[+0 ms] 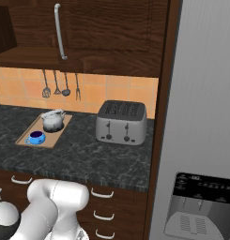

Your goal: Pick the kettle from the counter and place it on the tray. Then pick the mug from the cabinet and place it on the tray. Then close the cabinet doors.

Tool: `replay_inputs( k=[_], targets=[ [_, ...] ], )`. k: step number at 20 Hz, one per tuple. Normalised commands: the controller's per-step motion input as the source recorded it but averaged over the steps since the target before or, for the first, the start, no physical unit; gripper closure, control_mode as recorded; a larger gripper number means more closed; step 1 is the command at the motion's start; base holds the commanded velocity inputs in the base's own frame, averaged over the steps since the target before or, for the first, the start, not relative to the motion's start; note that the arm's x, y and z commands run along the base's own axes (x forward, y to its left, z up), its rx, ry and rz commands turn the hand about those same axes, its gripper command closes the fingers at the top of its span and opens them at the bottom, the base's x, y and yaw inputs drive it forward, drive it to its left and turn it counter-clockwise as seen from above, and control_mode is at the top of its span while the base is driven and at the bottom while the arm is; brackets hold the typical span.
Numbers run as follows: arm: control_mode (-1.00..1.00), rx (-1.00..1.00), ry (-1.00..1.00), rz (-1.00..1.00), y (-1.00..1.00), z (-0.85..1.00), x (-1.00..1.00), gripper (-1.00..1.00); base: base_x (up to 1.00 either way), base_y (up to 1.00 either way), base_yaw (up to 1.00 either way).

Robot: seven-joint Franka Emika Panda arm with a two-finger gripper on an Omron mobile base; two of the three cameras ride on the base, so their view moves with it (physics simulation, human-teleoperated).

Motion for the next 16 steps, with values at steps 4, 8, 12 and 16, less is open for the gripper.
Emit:
replay_inputs(
  k=[4,8,12,16],
  targets=[
    [-1.0,-0.15,-0.04,0.0,0.28,-0.26,0.17,-1.0,0.0,0.0,0.0],
    [-1.0,-0.07,0.0,0.0,0.36,-0.22,0.16,-1.0,0.0,0.0,0.0],
    [-1.0,0.0,0.0,-0.02,0.46,-0.21,0.4,-1.0,0.0,0.0,0.0],
    [-1.0,0.01,0.0,-0.05,0.4,-0.2,0.5,-1.0,0.0,0.0,0.0]
  ],
)
